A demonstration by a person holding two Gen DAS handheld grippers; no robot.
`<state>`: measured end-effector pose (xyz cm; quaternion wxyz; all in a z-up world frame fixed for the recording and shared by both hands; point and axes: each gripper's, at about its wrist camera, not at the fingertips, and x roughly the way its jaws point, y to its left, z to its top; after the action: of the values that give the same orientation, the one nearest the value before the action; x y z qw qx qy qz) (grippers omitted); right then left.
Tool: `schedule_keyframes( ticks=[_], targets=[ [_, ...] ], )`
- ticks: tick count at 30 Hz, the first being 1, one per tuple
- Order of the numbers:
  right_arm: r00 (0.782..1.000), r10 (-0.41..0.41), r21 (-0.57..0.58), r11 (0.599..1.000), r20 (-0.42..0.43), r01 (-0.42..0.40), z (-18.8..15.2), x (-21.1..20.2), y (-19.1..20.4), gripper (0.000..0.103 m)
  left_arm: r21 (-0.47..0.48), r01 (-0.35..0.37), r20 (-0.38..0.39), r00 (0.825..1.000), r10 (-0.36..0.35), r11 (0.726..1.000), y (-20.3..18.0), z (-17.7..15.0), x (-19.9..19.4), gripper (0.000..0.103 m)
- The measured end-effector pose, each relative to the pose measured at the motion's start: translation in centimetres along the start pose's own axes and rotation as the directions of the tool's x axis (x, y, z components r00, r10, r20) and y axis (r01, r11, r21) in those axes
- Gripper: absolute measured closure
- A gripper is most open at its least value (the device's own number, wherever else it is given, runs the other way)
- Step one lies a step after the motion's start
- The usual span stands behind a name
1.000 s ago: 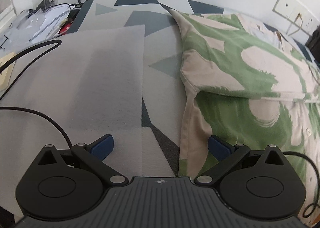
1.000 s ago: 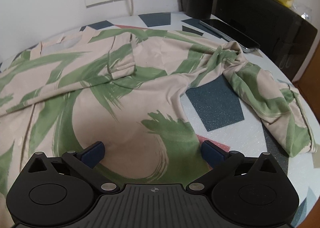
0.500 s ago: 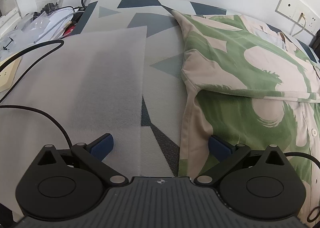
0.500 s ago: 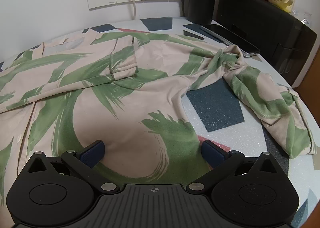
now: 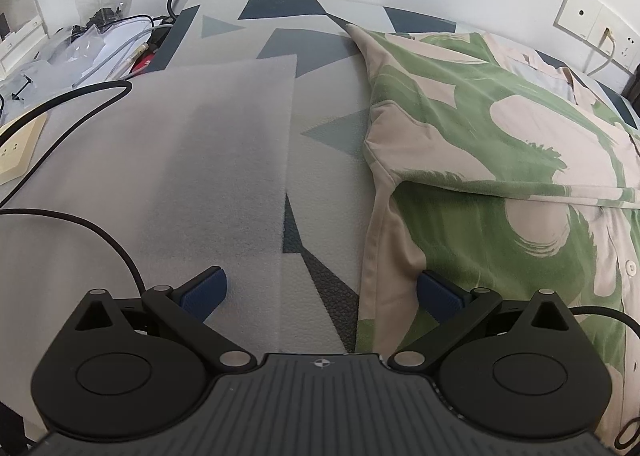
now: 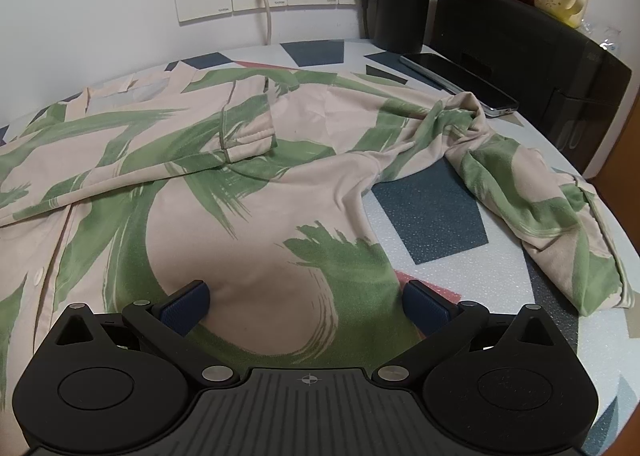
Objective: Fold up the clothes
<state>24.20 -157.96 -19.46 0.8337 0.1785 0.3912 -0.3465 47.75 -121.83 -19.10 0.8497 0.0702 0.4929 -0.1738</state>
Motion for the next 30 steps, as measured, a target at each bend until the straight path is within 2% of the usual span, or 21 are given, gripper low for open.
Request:
schedule_keyframes(
  ticks=[30],
  targets=[
    [1.0,0.0,0.01,1.0,0.005,0.0,0.02,-0.06,-0.11,0.001,-0.038,-0.007,0.007,1.0,0.007,0.999,0.03,-0.07,0.02,0.0]
  ],
)
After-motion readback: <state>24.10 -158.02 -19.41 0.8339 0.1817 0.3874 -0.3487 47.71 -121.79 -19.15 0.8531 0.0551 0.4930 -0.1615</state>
